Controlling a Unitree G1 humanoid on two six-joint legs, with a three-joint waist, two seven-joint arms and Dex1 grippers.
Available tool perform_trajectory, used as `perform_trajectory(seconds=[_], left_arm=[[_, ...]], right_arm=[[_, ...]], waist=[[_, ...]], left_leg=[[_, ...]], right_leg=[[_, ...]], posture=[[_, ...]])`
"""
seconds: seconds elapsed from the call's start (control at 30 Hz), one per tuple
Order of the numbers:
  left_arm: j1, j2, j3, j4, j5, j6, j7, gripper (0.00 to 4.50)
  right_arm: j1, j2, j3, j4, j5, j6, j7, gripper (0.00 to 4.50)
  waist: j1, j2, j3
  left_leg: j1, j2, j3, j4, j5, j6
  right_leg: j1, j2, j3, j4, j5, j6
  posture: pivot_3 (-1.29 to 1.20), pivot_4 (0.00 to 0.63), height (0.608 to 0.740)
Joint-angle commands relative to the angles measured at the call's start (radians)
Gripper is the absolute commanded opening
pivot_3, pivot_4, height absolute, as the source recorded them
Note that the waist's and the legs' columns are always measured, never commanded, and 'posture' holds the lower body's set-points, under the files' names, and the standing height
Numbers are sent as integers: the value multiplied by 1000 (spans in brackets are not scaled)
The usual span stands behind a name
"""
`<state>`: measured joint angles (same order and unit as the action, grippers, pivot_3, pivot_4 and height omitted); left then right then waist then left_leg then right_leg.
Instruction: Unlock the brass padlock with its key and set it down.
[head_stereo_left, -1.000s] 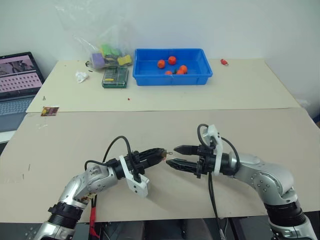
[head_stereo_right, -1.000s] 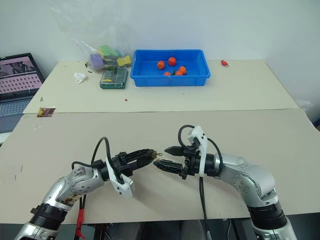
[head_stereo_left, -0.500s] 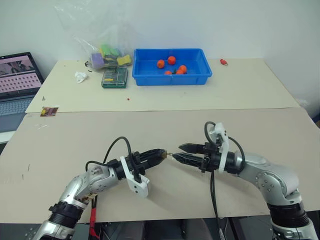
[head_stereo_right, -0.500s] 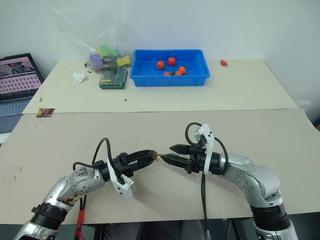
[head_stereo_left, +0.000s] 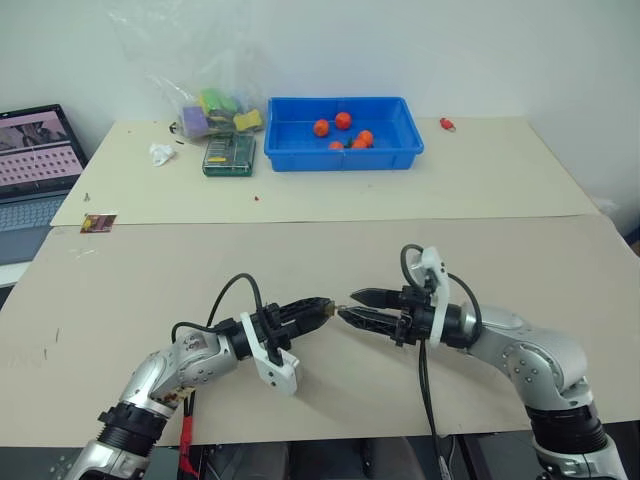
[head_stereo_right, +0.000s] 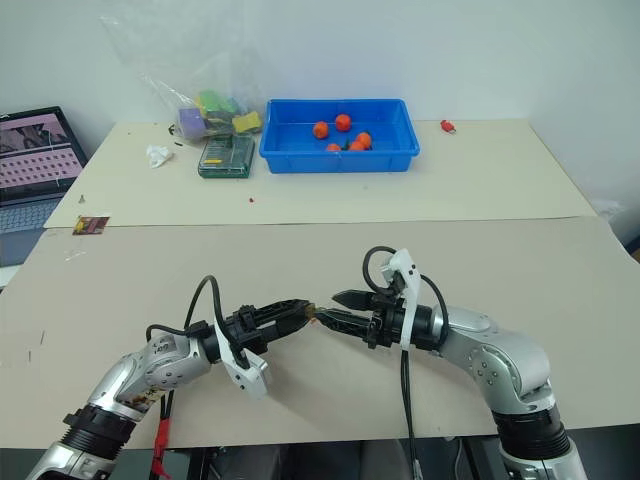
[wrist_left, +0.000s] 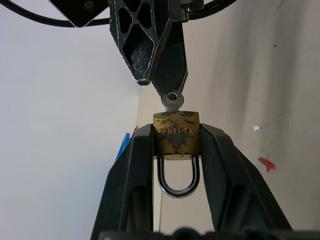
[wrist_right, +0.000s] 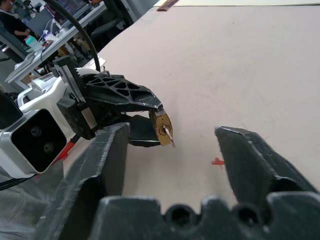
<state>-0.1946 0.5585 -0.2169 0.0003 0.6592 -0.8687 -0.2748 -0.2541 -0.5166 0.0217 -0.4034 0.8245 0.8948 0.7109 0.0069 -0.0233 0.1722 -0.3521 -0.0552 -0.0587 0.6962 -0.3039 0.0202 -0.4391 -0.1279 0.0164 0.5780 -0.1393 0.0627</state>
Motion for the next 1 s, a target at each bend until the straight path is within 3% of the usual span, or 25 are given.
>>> perform_trajectory(seconds=[0.03, 0.17, 0.23, 0.63, 1.0], left_arm=[[-3, 1, -3, -13, -28, 6, 20, 825], [-5, 0, -4, -9, -29, 8, 21, 825], [-6, -1, -4, -8, -28, 7, 23, 825], [-10, 0, 0, -11, -10, 0, 41, 825], [-62, 18, 56, -76, 201, 4, 239, 825]], right_arm=[[-14, 16, -2, -20, 8, -7, -10, 1757], [-6, 34, 9, -27, 11, -4, -22, 312], [-2, 39, 14, -28, 8, -5, -25, 27], [8, 46, 23, -28, -8, -3, -37, 27], [5, 87, -67, -4, 244, 247, -133, 27]], waist=[[-1, 0, 0], [-1, 0, 0], [-1, 0, 0], [-2, 0, 0], [-1, 0, 0]], left_leg=[[0, 0, 0, 0, 0, 0], [0, 0, 0, 0, 0, 0], [0, 0, 0, 0, 0, 0], [0, 0, 0, 0, 0, 0], [0, 0, 0, -1, 0, 0]], right_leg=[[0, 0, 0, 0, 0, 0], [0, 0, 0, 0, 0, 0], [0, 0, 0, 0, 0, 0], [0, 0, 0, 0, 0, 0], [0, 0, 0, 0, 0, 0]], posture=[[0, 150, 740], [0, 150, 740], [0, 150, 740], [0, 150, 740], [0, 150, 740]])
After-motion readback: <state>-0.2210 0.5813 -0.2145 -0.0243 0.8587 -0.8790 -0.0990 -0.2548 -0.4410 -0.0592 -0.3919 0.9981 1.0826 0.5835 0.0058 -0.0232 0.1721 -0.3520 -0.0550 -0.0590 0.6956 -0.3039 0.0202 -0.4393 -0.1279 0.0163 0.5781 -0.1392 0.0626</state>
